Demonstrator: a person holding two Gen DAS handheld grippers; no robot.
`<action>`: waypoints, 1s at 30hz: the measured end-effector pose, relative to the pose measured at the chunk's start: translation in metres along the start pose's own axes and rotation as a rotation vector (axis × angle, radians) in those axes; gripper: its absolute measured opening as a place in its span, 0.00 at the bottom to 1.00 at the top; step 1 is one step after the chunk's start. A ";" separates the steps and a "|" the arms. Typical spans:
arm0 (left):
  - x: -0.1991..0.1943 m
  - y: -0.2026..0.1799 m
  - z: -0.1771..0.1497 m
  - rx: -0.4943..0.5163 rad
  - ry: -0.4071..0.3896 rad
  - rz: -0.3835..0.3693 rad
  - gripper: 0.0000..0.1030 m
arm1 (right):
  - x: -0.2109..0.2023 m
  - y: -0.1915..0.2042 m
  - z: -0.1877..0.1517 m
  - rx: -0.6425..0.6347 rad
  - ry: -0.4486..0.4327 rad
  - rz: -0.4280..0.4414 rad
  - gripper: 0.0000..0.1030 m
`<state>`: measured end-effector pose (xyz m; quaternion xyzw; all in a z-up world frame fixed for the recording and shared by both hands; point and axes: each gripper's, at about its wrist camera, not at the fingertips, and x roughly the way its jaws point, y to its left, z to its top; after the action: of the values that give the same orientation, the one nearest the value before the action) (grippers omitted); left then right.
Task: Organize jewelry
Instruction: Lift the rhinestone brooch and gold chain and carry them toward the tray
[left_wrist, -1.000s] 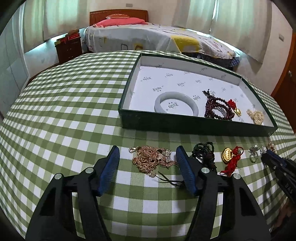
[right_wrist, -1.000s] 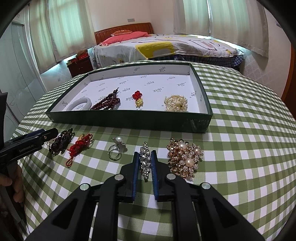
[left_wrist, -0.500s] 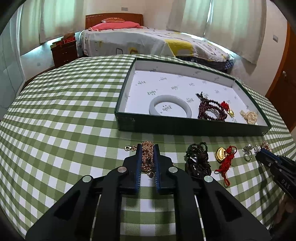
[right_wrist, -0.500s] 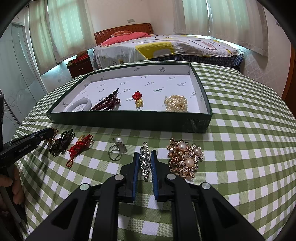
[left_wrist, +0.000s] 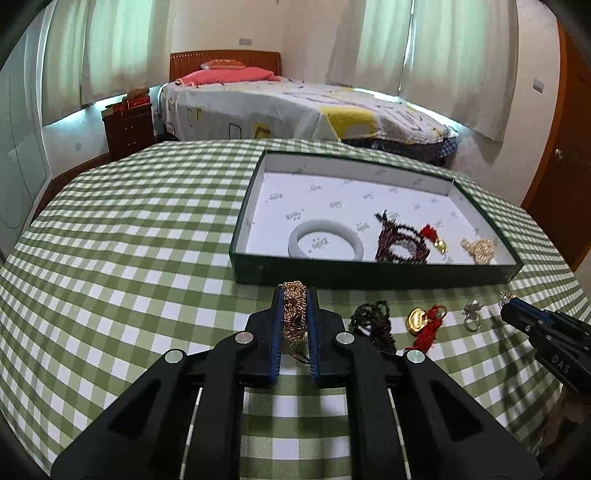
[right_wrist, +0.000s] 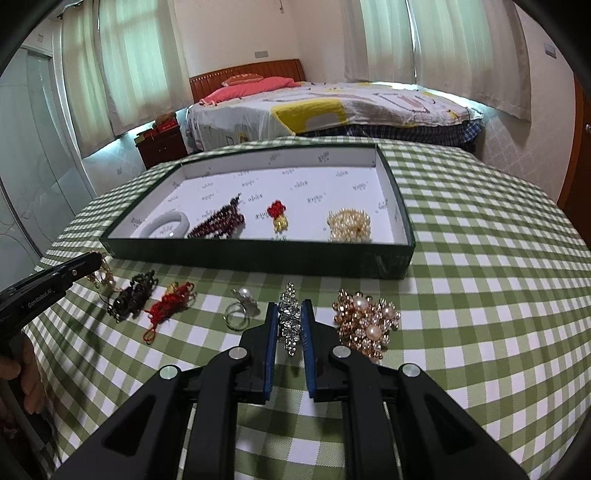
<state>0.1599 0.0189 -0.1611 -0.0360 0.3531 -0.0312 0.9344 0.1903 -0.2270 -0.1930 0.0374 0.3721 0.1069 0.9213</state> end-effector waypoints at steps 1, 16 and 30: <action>-0.003 0.000 0.002 -0.001 -0.010 -0.001 0.11 | -0.003 0.001 0.002 -0.001 -0.009 0.000 0.13; -0.044 -0.010 0.050 -0.031 -0.148 -0.071 0.11 | -0.051 0.005 0.046 -0.009 -0.171 0.017 0.13; -0.025 -0.039 0.131 0.017 -0.303 -0.120 0.11 | -0.038 0.003 0.125 -0.043 -0.317 0.016 0.13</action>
<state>0.2265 -0.0113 -0.0428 -0.0534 0.2050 -0.0840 0.9737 0.2497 -0.2309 -0.0764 0.0369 0.2191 0.1151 0.9682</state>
